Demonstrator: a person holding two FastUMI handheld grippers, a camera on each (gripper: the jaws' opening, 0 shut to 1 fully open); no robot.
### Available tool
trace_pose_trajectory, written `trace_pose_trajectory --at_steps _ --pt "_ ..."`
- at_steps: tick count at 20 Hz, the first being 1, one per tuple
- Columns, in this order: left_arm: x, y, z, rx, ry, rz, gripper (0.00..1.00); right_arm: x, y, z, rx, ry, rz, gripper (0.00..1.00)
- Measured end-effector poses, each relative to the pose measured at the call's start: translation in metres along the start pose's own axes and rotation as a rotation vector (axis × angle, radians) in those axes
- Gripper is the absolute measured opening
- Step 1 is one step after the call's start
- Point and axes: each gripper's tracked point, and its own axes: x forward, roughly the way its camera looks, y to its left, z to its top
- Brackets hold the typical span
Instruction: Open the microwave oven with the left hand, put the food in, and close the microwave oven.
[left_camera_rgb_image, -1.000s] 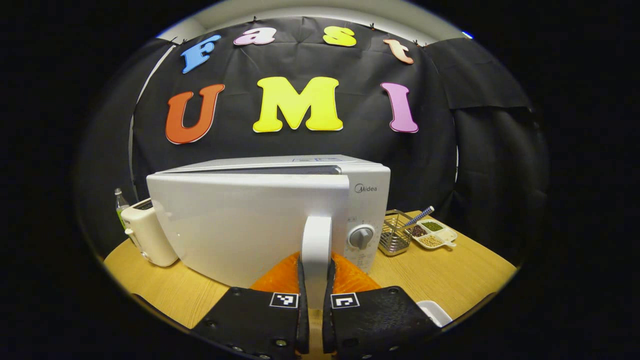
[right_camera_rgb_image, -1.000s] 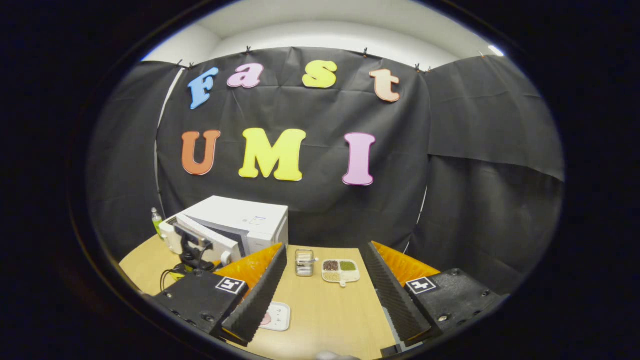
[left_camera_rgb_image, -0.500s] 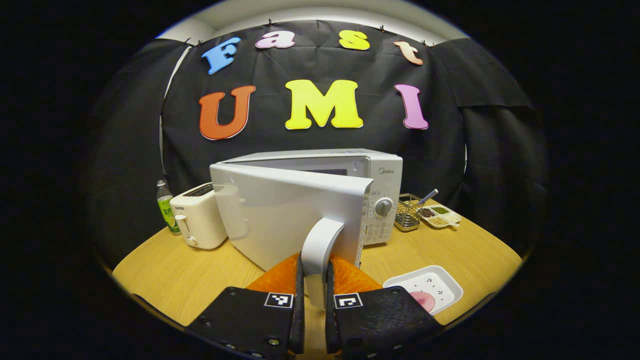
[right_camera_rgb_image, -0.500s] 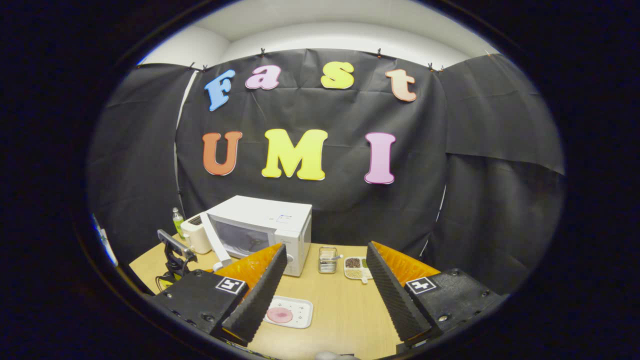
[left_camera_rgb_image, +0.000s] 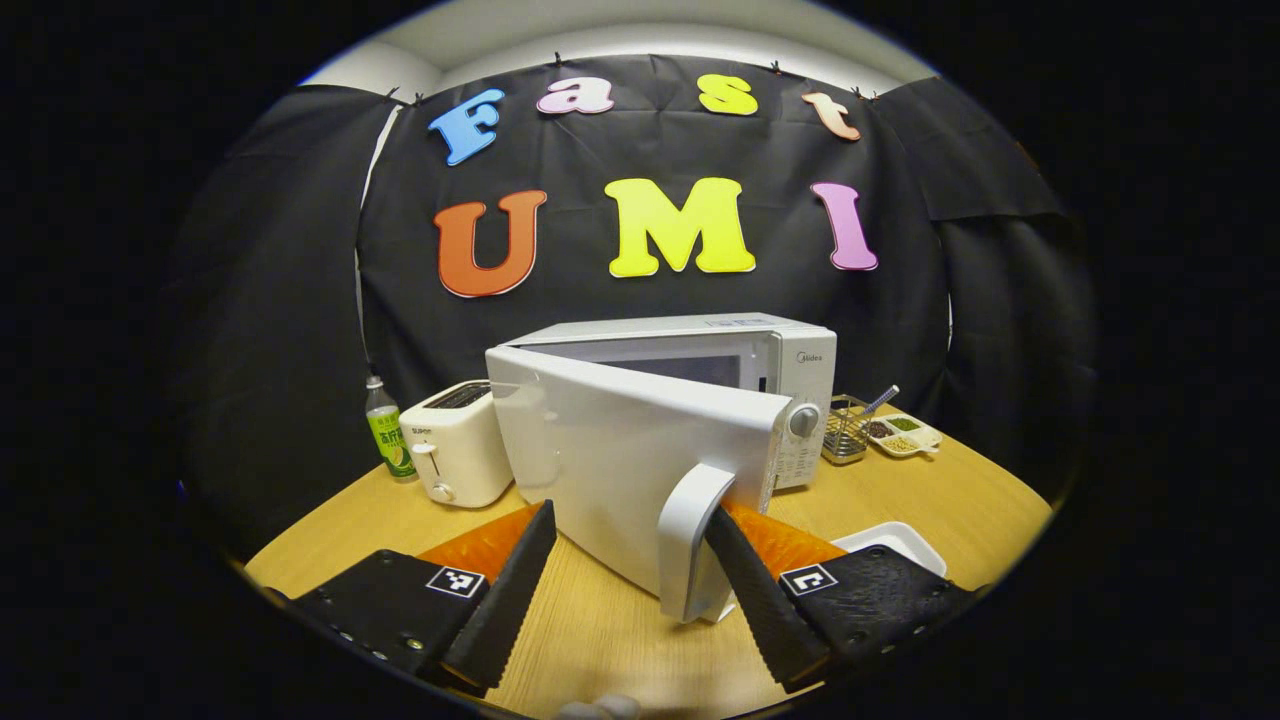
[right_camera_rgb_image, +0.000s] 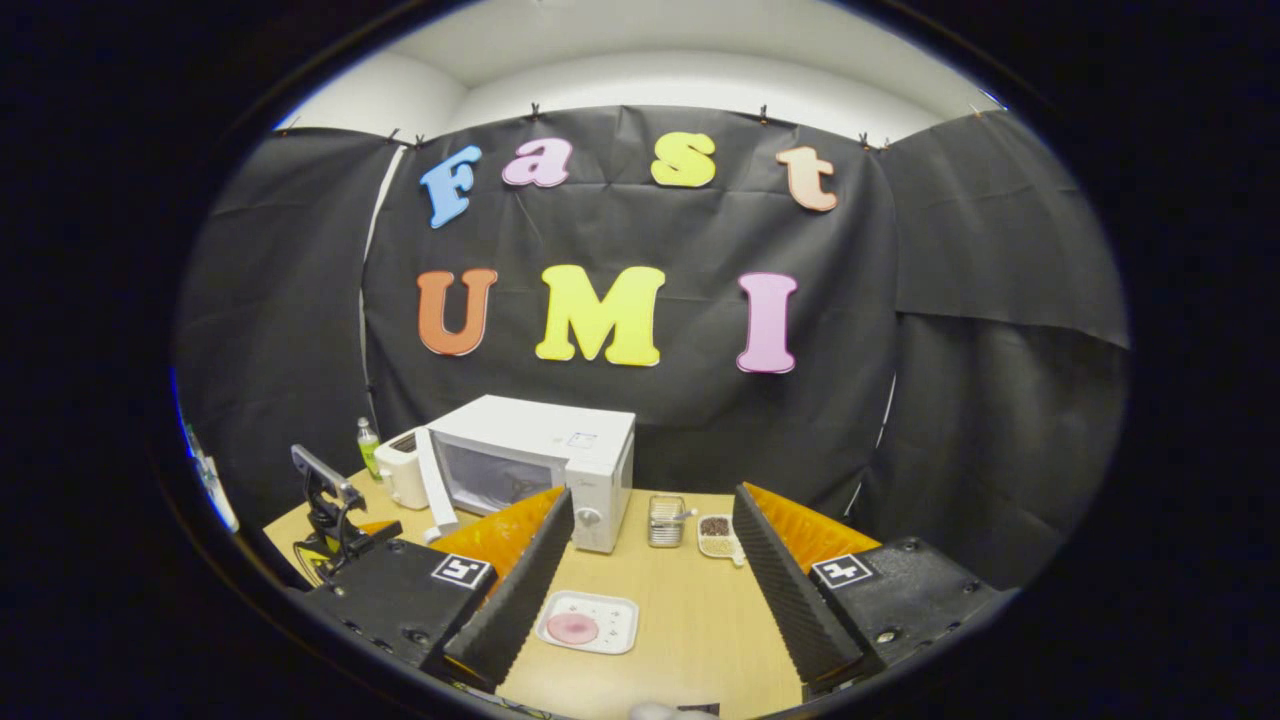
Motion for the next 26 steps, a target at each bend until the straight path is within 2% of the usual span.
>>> trace_pose_trajectory --at_steps 1,2,3,4,5,9,15,22,26 --pt "-0.003 0.005 0.0 0.009 -0.002 0.011 0.92 -0.003 0.001 -0.003 0.005 0.001 0.002 1.0" --pt "-0.006 0.011 -0.002 0.011 0.001 0.019 0.92 -0.005 0.002 -0.004 0.008 0.001 0.006 0.94" --pt "-0.011 0.016 -0.003 0.01 0.005 0.03 0.91 -0.007 0.002 -0.006 0.01 0.002 0.009 1.0" --pt "-0.014 0.021 -0.004 0.008 0.011 0.035 0.93 -0.008 0.002 -0.007 0.013 0.004 0.013 0.94" --pt "-0.02 0.027 -0.006 0.017 0.017 0.042 0.94 -0.01 0.002 -0.01 0.017 0.005 0.018 1.0" --pt "-0.037 0.058 -0.011 0.054 0.03 0.083 0.93 -0.011 -0.002 -0.02 0.023 0.015 0.02 1.0" --pt "-0.067 0.122 -0.026 0.056 0.058 0.189 0.93 -0.001 0.005 -0.04 0.033 0.044 0.038 1.0" --pt "-0.098 0.189 -0.026 0.047 0.067 0.33 0.94 0.025 0.008 -0.085 0.045 0.115 0.04 1.0" --pt "-0.115 0.202 -0.01 0.052 0.044 0.355 0.94 0.044 0.01 -0.126 0.047 0.181 0.06 1.0"
